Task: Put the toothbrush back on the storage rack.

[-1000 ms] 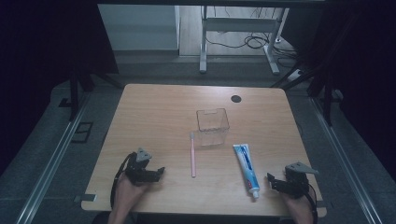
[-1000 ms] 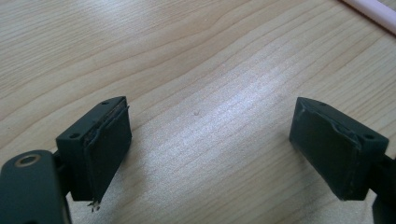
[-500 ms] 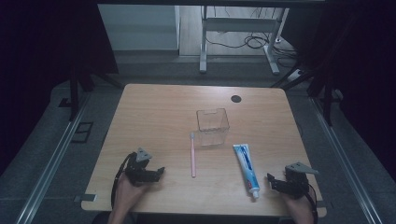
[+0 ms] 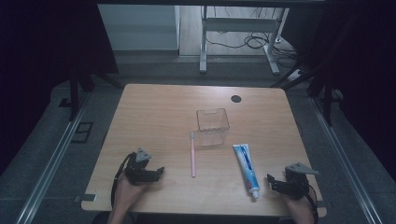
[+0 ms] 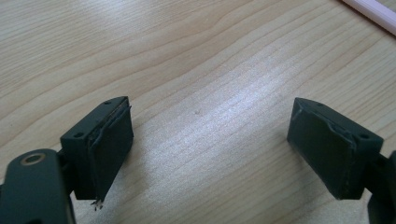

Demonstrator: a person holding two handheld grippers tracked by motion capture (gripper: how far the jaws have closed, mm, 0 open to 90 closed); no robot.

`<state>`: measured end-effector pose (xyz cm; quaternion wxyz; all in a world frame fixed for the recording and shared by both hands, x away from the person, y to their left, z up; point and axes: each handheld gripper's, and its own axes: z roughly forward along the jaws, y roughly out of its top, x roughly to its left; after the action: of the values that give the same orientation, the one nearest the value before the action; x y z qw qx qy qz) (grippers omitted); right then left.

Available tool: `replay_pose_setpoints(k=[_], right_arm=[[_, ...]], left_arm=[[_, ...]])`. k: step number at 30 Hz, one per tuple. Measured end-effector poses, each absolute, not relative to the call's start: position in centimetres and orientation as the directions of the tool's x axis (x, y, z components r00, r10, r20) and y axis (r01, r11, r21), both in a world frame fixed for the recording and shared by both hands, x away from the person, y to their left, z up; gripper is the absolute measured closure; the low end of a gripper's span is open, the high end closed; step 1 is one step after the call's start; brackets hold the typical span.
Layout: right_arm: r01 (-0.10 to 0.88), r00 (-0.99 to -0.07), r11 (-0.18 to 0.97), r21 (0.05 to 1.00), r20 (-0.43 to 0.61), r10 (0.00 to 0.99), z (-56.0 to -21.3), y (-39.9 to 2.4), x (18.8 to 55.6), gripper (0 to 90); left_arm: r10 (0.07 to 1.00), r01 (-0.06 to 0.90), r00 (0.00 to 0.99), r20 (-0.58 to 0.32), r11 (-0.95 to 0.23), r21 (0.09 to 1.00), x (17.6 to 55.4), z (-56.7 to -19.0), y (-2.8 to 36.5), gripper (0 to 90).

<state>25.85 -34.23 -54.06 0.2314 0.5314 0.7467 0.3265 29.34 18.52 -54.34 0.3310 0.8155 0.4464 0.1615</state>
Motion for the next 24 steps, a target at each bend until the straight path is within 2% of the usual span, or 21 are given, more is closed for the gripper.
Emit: replay_pose_setpoints(k=[5,16,24], right_arm=[[0.642,-0.329,0.223,0.733,0.001,0.944,-54.1,-34.2,25.8,17.6],[0.642,-0.330,0.224,0.733,0.001,0.944,-54.1,-34.2,25.8,17.4],[0.642,-0.330,0.224,0.733,0.001,0.944,-54.1,-34.2,25.8,17.3]], left_arm=[[0.831,0.632,0.552,-0.068,-0.364,0.684,29.3,-54.1,18.6,18.4],[0.817,0.617,0.572,-0.064,-0.378,0.690,29.1,-53.3,18.3,26.0],[0.799,0.618,0.597,-0.070,-0.402,0.676,29.1,-53.0,17.8,38.1]])
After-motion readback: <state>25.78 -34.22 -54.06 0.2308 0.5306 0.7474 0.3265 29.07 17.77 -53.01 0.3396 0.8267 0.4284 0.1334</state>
